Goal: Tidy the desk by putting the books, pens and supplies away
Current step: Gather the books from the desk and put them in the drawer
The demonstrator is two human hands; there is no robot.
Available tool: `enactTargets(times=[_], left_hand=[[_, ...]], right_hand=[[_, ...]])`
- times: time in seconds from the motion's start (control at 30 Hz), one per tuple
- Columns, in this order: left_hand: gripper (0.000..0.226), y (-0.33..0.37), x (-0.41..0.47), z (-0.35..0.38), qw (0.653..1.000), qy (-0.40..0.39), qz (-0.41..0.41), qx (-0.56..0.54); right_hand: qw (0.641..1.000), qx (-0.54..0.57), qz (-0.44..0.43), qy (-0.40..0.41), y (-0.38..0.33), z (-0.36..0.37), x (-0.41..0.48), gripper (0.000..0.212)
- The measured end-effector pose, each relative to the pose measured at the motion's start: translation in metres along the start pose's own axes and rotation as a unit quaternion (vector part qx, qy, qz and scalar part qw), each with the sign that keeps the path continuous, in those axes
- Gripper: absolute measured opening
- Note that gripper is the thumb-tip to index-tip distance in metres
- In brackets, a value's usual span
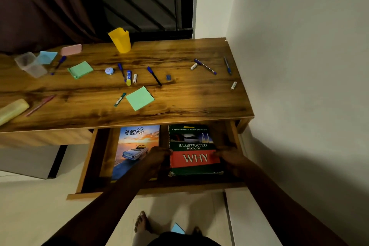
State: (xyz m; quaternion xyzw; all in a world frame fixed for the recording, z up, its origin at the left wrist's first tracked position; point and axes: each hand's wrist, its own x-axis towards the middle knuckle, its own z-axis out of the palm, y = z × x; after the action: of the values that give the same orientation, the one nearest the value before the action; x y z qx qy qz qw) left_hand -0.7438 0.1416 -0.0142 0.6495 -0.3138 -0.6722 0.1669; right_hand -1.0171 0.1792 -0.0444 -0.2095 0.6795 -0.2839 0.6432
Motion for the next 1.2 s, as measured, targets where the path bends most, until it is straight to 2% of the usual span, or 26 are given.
enactTargets(times=[0.17,0.33,0.4,0.5,0.63,0.8,0.93,1.07,1.2], left_hand=[[0.01,0.0,0.032,0.013,0.999,0.049,-0.006,0.008],[0.02,-0.003,0.041,0.032,0.998,0.062,0.016,-0.028],[0.017,-0.012,0.058,0.032,0.996,0.081,0.032,-0.002],[0.038,-0.048,0.118,0.026,0.992,0.101,0.041,0.058],[0.035,-0.014,0.055,0.035,0.98,0.126,0.054,0.142],[0.033,-0.02,0.059,0.033,0.981,0.109,0.056,0.149],[0.037,-0.024,0.057,0.03,0.984,0.063,0.059,0.156],[0.045,-0.032,0.051,0.021,0.977,0.028,0.099,0.189],[0.05,-0.038,0.038,0.008,0.972,0.025,0.148,0.183]], right_hand=[[0.998,-0.04,-0.051,-0.011,0.005,0.008,0.007,0.052],[0.989,-0.086,-0.118,0.034,0.023,0.01,0.035,0.066],[0.985,-0.12,-0.114,0.055,0.027,0.011,0.049,0.067],[0.98,-0.161,-0.089,0.078,0.021,0.021,0.045,0.063],[0.974,-0.188,-0.087,0.09,0.025,0.023,0.049,0.064],[0.97,-0.203,-0.096,0.088,0.019,0.018,0.042,0.06],[0.968,-0.208,-0.121,0.074,0.026,0.013,0.041,0.064],[0.964,-0.205,-0.156,0.059,0.032,0.012,0.028,0.064],[0.95,-0.227,-0.211,0.043,0.019,0.022,-0.012,0.052]])
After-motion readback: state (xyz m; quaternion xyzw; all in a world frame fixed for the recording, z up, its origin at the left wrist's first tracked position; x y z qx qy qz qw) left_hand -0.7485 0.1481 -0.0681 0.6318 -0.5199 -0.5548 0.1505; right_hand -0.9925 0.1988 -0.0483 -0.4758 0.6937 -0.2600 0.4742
